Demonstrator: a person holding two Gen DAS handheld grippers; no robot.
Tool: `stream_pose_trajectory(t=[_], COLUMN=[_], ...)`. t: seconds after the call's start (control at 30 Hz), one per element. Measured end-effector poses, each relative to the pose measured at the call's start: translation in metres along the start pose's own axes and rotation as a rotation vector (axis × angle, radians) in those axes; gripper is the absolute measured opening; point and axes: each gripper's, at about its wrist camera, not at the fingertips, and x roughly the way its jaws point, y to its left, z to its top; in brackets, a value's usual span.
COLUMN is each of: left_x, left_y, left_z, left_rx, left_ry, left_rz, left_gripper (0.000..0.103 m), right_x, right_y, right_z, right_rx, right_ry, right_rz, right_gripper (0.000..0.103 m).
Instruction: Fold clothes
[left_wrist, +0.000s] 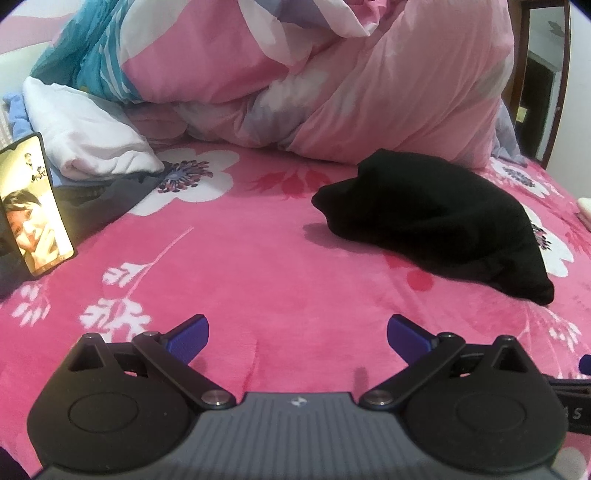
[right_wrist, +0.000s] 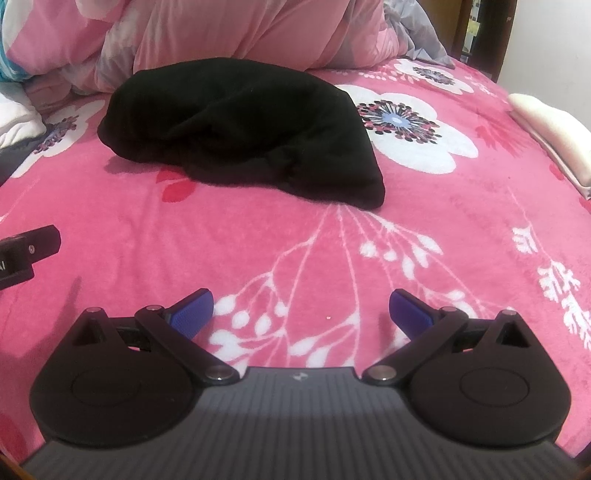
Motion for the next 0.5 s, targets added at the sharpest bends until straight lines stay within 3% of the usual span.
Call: stream_pose_trajectory(t=[0.5], left_x=[0.009], left_y=[-0.01], left_z=[0.022], left_rx=[0.037], left_ry=[0.021], left_rz=[-0.007], left_gripper=[0.103], right_x=[-0.001], right_y=[-0.001], right_z=[0.021], right_rx=[-0.019], right_ry=[-0.028], right_rz=[0.007], right_gripper=[0.102])
